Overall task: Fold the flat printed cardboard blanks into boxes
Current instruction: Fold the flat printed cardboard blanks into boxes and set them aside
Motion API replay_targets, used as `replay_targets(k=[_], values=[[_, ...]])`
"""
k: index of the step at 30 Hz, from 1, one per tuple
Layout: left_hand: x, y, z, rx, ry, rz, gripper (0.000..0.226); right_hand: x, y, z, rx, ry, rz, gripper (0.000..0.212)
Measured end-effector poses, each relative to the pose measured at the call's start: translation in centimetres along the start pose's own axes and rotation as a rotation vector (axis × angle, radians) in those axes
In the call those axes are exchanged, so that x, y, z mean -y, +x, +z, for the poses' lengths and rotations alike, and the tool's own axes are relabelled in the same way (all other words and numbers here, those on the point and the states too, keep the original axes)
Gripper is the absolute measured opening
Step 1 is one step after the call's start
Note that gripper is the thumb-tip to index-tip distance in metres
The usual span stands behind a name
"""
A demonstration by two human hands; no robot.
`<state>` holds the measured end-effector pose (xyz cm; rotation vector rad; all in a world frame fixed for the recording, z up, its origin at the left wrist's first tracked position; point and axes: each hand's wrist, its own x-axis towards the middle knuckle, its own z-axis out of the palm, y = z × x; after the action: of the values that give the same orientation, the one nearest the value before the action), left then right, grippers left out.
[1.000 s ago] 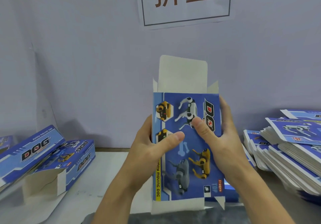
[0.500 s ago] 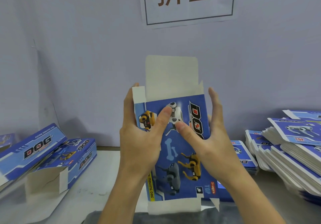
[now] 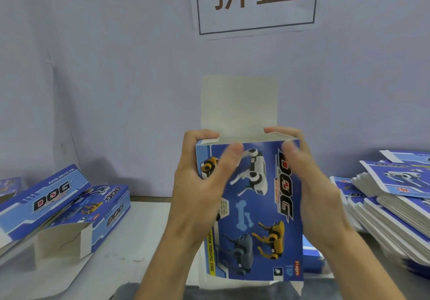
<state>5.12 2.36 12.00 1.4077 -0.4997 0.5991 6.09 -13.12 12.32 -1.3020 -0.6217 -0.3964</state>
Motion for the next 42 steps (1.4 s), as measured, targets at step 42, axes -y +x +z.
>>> replay_targets(k=[42], values=[[-0.3, -0.3, -1.2, 0.085, -0.084, -0.003, 0.026, 0.0, -0.7, 0.0, 0.046, 0.031, 0.000, 0.046]])
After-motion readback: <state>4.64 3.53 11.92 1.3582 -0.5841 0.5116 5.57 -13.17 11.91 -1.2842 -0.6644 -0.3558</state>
